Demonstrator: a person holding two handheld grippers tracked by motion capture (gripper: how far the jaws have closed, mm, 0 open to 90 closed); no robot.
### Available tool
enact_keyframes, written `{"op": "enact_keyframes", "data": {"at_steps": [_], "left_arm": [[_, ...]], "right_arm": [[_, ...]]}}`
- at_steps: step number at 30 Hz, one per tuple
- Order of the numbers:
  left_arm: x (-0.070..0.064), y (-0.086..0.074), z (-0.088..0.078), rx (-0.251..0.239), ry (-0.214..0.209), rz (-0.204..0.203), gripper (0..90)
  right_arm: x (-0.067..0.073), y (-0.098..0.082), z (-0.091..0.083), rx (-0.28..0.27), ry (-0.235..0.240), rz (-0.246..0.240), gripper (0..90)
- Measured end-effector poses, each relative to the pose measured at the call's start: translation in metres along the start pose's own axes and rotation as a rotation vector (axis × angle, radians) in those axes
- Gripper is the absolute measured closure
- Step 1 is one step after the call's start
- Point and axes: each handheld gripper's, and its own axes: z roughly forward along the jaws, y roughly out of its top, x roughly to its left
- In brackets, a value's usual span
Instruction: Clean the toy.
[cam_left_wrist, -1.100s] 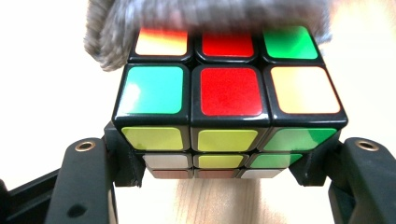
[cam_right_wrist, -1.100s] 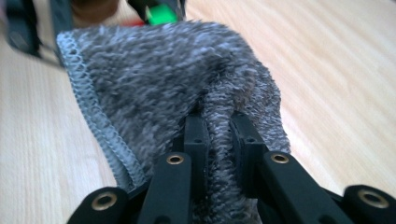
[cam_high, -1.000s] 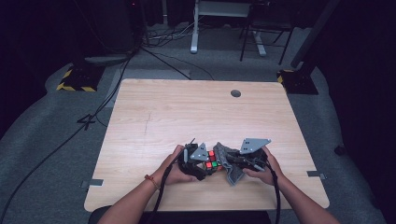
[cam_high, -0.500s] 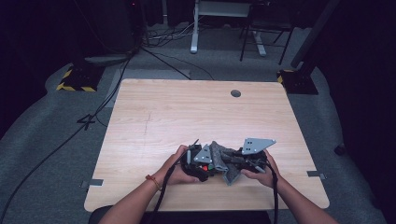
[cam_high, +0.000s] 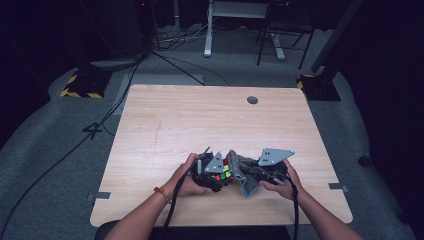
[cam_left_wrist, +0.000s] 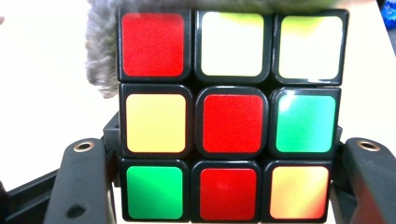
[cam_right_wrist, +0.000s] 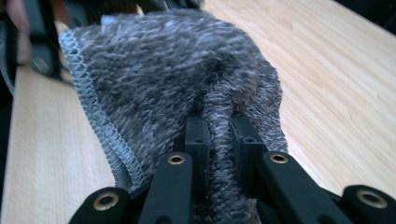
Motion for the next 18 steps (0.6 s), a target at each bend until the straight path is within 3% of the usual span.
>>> {"op": "enact_keyframes", "data": {"at_steps": [6, 10, 18], "left_arm": [[0.000, 0.002, -0.006, -0.016, 0.008, 0.009, 33.3], [-0.001, 0.002, 0.000, 0.008, -0.001, 0.016, 33.3], [-0.003, 0.003, 0.007, 0.047, 0.012, 0.036, 33.2]], "right_arm": [[-0.003, -0.003, -0.002, 0.002, 0.006, 0.012, 80.0], [0.008, 0.010, -0.006, -0.065, 0.031, -0.015, 80.1], [0.019, 0.026, -0.003, -0.104, 0.038, -0.049, 80.1]]}}
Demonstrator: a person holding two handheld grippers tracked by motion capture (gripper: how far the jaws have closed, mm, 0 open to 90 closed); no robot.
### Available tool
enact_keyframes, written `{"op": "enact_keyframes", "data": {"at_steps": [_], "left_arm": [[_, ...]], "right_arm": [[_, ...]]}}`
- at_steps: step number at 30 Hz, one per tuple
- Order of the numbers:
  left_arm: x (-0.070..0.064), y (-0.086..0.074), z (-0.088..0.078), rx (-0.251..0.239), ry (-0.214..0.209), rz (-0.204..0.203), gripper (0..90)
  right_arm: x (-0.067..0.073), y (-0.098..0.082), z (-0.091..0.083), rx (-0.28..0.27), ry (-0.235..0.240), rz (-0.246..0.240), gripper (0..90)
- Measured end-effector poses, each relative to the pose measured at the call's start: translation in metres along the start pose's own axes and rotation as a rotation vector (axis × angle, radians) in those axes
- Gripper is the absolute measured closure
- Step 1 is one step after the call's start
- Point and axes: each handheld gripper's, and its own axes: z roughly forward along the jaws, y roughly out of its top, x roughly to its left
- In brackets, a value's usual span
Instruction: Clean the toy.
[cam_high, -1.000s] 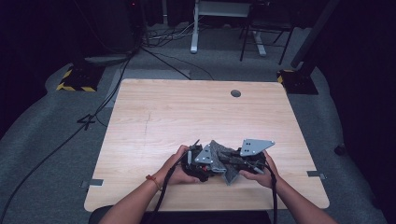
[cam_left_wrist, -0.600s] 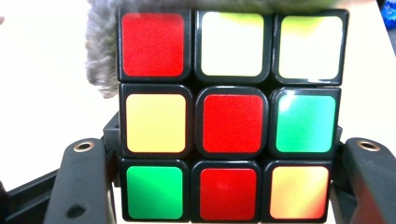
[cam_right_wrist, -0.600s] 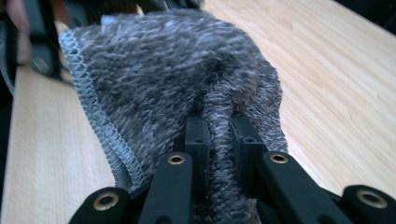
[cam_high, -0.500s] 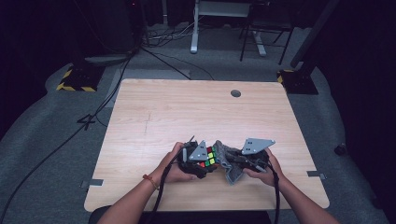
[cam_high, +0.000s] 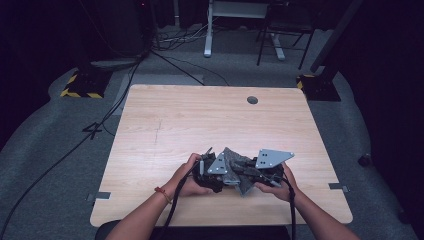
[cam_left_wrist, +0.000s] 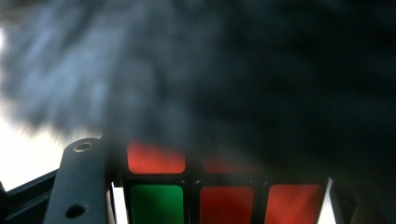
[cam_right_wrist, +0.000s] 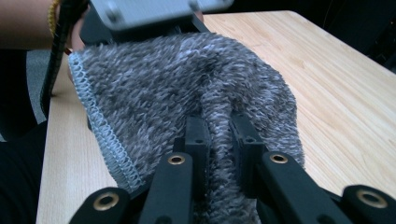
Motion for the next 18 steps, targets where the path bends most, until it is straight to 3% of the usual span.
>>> {"op": "enact_keyframes", "data": {"at_steps": [3, 7, 13, 18], "left_arm": [[-0.002, 0.001, 0.003, 0.025, 0.004, -0.006, 33.1], [-0.002, 0.001, -0.002, 0.011, 0.013, 0.003, 33.3], [0.000, 0.002, -0.013, -0.040, 0.007, 0.002, 33.3], [0.000, 0.003, -0.015, -0.059, -0.012, -0.001, 33.3]], "right_arm": [[0.002, 0.002, 0.002, 0.015, -0.007, -0.016, 80.1], [-0.001, 0.000, 0.002, 0.038, -0.030, -0.027, 80.2], [-0.017, -0.018, -0.003, 0.091, -0.077, 0.013, 80.2], [-0.023, -0.022, -0.010, 0.081, -0.075, 0.037, 80.2]]}}
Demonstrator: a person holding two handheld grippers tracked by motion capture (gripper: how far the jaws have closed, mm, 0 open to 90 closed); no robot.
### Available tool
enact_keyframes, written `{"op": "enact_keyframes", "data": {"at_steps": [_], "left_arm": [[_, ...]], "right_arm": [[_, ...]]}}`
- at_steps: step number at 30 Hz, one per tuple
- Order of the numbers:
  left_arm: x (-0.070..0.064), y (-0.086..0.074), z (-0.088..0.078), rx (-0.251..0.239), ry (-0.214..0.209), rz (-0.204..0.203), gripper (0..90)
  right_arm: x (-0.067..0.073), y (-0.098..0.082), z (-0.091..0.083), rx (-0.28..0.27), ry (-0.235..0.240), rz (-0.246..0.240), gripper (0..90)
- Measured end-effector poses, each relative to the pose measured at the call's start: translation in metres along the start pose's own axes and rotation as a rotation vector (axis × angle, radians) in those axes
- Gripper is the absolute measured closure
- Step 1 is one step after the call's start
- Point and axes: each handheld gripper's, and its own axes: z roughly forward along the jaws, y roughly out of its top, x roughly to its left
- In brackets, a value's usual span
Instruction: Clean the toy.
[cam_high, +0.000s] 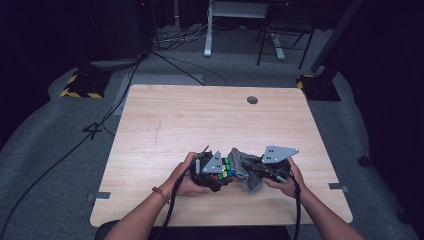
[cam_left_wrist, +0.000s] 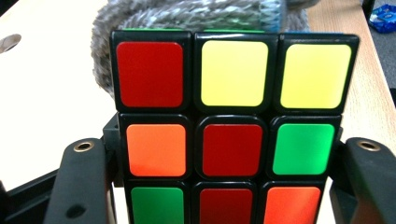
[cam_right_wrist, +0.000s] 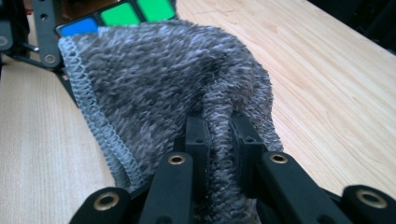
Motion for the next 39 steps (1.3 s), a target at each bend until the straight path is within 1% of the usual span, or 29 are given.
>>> {"op": "enact_keyframes", "data": {"at_steps": [1, 2, 4, 5, 6, 7, 9, 11, 14, 17, 18, 19, 20, 21, 22, 24, 25, 27, 29, 31, 32, 33, 34, 35, 36, 37, 39], "left_arm": [[-0.001, 0.001, 0.001, 0.002, -0.006, 0.000, 33.3], [-0.001, 0.001, 0.003, 0.009, -0.005, 0.008, 33.3], [-0.003, 0.002, 0.006, 0.027, -0.006, 0.011, 33.2], [-0.002, 0.001, 0.006, 0.029, -0.009, 0.013, 33.2], [-0.003, 0.001, 0.006, 0.026, -0.015, 0.005, 33.1], [-0.003, 0.002, 0.007, 0.027, -0.019, 0.002, 33.1], [-0.006, 0.004, 0.008, 0.037, -0.016, 0.010, 33.0], [-0.008, 0.005, 0.011, 0.052, -0.011, 0.026, 33.0], [-0.009, 0.004, 0.015, 0.074, -0.007, 0.029, 33.0], [-0.010, 0.005, 0.013, 0.075, -0.003, 0.041, 33.1], [-0.010, 0.005, 0.011, 0.069, 0.004, 0.043, 33.2], [-0.010, 0.005, 0.009, 0.064, 0.006, 0.039, 33.2], [-0.008, 0.005, 0.007, 0.053, 0.007, 0.033, 33.1], [-0.007, 0.005, 0.004, 0.033, 0.009, 0.020, 33.2], [-0.006, 0.005, 0.002, 0.021, 0.013, 0.014, 33.2], [-0.002, 0.006, -0.005, -0.014, 0.020, -0.001, 33.2], [-0.001, 0.006, -0.008, -0.026, 0.020, -0.005, 33.2], [-0.002, 0.006, -0.010, -0.036, 0.031, -0.002, 33.2], [-0.001, 0.006, -0.011, -0.047, 0.025, -0.009, 33.1], [-0.002, 0.006, -0.009, -0.042, 0.025, -0.006, 33.2], [-0.002, 0.006, -0.008, -0.039, 0.022, -0.001, 33.2], [-0.003, 0.007, -0.007, -0.039, 0.012, 0.007, 33.2], [-0.004, 0.007, -0.006, -0.040, 0.011, 0.006, 33.1], [-0.003, 0.006, -0.007, -0.042, 0.011, 0.007, 33.1], [-0.002, 0.006, -0.008, -0.051, 0.005, 0.006, 33.1], [-0.002, 0.006, -0.009, -0.056, 0.002, -0.003, 33.1], [-0.002, 0.006, -0.008, -0.057, 0.007, 0.003, 33.1]], "right_arm": [[0.001, 0.001, -0.001, -0.009, 0.006, 0.001, 80.2], [0.003, 0.003, 0.000, -0.016, 0.011, -0.002, 80.2], [0.009, 0.009, 0.001, -0.031, 0.014, -0.020, 80.4], [0.015, 0.014, 0.001, -0.030, -0.003, -0.053, 80.3], [0.018, 0.016, 0.001, -0.038, 0.004, -0.063, 80.4], [0.021, 0.019, 0.001, -0.054, 0.014, -0.062, 80.4], [0.026, 0.025, 0.000, -0.064, 0.017, -0.080, 80.4], [0.028, 0.027, 0.000, -0.068, 0.029, -0.085, 80.3], [0.031, 0.028, 0.003, -0.060, 0.041, -0.088, 80.3], [0.025, 0.024, 0.003, -0.047, 0.041, -0.085, 80.3], [0.017, 0.018, 0.001, -0.028, 0.023, -0.063, 80.2], [0.017, 0.018, 0.001, -0.028, 0.023, -0.063, 80.2], [0.013, 0.015, 0.000, -0.020, 0.014, -0.055, 80.3], [0.004, 0.004, -0.001, 0.004, -0.004, -0.023, 80.3], [0.004, 0.004, -0.001, 0.004, -0.004, -0.023, 80.3], [-0.002, -0.005, 0.000, 0.023, -0.004, 0.002, 80.3], [-0.004, -0.007, 0.000, 0.022, 0.003, 0.018, 80.2], [-0.006, -0.009, 0.000, 0.013, 0.013, 0.037, 80.3], [-0.006, -0.007, 0.000, -0.001, 0.025, 0.047, 80.2], [-0.004, -0.006, 0.001, -0.010, 0.042, 0.051, 80.2], [-0.002, -0.005, 0.001, -0.028, 0.072, 0.063, 80.2], [-0.001, -0.004, 0.002, -0.045, 0.097, 0.068, 80.2], [0.002, -0.002, 0.002, -0.056, 0.117, 0.066, 80.3], [0.004, 0.000, 0.003, -0.057, 0.109, 0.056, 80.3], [0.005, 0.000, 0.002, -0.065, 0.110, 0.058, 80.2], [0.004, 0.001, 0.001, -0.078, 0.119, 0.069, 80.3], [0.004, 0.002, -0.002, -0.094, 0.121, 0.077, 80.3]]}}
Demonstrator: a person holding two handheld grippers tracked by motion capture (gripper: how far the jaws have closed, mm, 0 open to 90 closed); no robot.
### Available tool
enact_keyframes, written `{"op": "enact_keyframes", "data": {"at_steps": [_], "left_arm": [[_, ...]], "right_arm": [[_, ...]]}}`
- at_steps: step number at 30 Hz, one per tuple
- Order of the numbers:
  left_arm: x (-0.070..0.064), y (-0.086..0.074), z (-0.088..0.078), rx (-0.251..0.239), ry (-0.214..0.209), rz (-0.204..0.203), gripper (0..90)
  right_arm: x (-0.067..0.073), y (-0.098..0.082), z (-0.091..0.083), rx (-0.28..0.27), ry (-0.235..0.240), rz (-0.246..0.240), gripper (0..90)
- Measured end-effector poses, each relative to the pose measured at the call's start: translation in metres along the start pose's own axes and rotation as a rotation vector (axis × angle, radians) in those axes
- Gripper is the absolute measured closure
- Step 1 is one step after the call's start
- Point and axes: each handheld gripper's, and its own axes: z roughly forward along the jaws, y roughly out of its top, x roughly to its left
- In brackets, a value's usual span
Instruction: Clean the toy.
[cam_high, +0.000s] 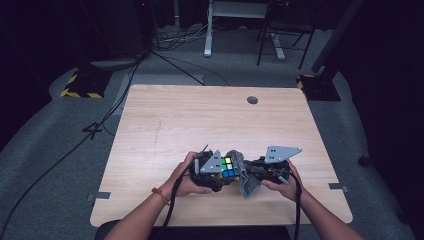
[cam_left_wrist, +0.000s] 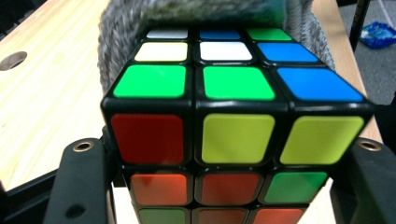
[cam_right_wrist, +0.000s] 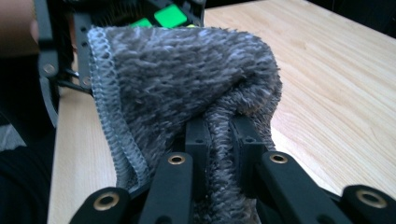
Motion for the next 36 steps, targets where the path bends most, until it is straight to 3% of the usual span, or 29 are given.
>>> {"op": "enact_keyframes", "data": {"at_steps": [11, 13, 16, 20, 21, 23, 27, 33, 36], "left_arm": [[0.000, -0.001, 0.003, 0.012, 0.004, -0.012, 32.4], [0.001, -0.002, 0.002, -0.006, -0.006, -0.037, 32.8], [0.003, -0.002, 0.001, -0.041, -0.033, -0.070, 33.0], [0.002, -0.001, 0.000, -0.057, -0.013, -0.072, 33.0], [0.002, -0.001, 0.000, -0.056, -0.010, -0.079, 32.9], [0.000, 0.000, 0.004, -0.023, -0.004, -0.052, 32.9], [0.000, -0.001, 0.006, 0.003, -0.013, -0.044, 32.0], [0.003, -0.005, 0.010, 0.026, -0.036, -0.075, 31.2], [0.005, -0.007, 0.011, 0.009, -0.063, -0.114, 30.6]], "right_arm": [[0.006, 0.005, -0.001, -0.015, -0.017, -0.021, 80.3], [0.004, 0.003, 0.000, -0.001, -0.019, -0.026, 80.3], [0.001, -0.002, 0.002, 0.002, -0.002, 0.004, 80.2], [0.001, -0.003, 0.001, 0.008, -0.011, 0.009, 80.2], [0.000, -0.003, 0.001, 0.008, -0.014, 0.012, 80.2], [-0.001, -0.004, 0.001, 0.002, -0.007, 0.021, 80.3], [0.002, -0.004, 0.003, 0.001, -0.009, -0.010, 80.4], [0.006, -0.004, 0.000, -0.023, -0.016, -0.021, 80.5], [0.007, -0.004, -0.001, -0.032, -0.004, -0.017, 80.6]]}}
